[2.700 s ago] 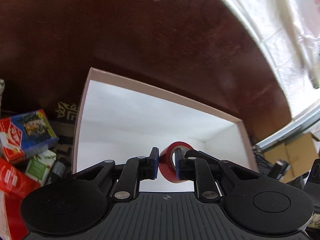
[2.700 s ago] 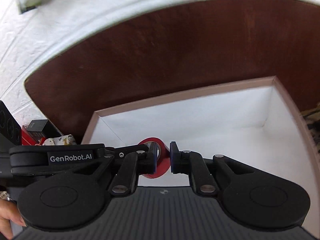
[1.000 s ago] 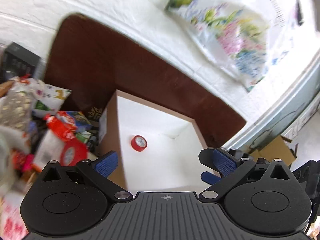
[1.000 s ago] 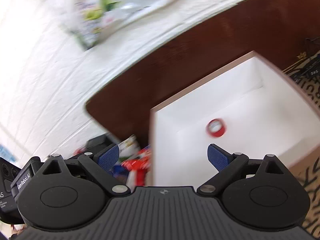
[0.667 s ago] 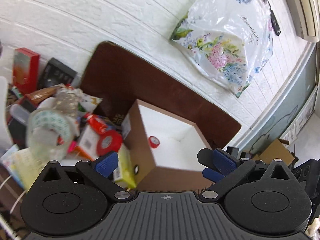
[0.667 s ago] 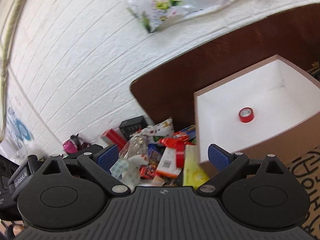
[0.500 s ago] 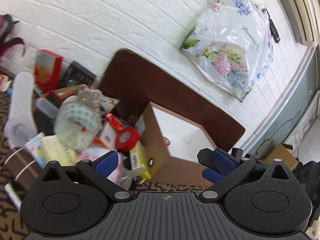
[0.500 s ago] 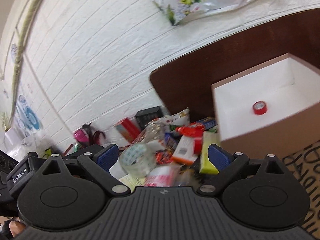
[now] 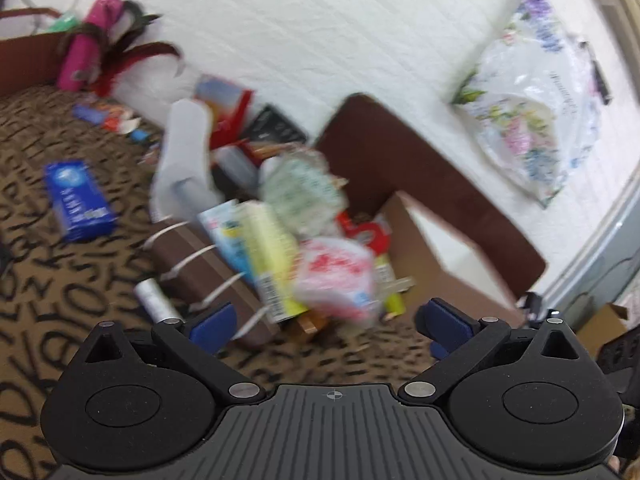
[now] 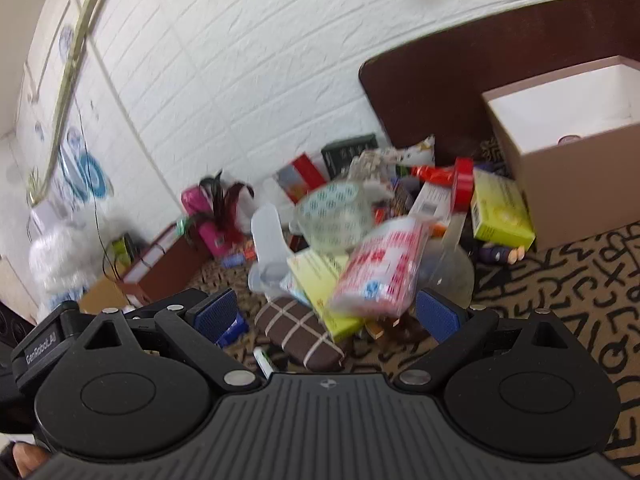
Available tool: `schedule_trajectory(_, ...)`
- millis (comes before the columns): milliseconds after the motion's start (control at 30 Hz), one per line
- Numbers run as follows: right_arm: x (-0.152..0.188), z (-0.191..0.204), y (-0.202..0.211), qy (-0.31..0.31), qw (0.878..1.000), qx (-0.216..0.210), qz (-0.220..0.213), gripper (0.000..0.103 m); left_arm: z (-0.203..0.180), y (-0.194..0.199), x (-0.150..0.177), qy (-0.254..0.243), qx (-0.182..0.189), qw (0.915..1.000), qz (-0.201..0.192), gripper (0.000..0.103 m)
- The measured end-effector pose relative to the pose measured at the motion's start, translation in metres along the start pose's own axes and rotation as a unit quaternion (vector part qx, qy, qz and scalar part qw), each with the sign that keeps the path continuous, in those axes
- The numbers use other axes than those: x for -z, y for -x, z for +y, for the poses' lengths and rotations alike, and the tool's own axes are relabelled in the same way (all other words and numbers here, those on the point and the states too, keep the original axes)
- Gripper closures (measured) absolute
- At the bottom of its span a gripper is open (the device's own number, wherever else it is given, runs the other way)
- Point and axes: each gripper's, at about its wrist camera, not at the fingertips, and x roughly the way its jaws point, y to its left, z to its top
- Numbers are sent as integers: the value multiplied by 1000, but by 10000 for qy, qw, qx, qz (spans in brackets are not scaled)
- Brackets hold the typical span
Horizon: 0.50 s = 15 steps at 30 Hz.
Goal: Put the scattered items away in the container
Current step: 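Move the left tool back toward the white marker on the table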
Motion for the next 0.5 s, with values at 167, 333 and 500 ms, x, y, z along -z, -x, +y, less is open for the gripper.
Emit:
schedule_trajectory(167,36,9,-35,276,9982,196,497,6,48,-8,11,480,-478,9973,290,0)
schedule_trajectory(333,62,30,-61,961,9913,273,855,7,69,-18,9,448,-767,9951,430,0)
schedule_trajectory(500,74,48,-79,1630,9803,406,1038,11,80,-30,4,515,-915,9931,527,1)
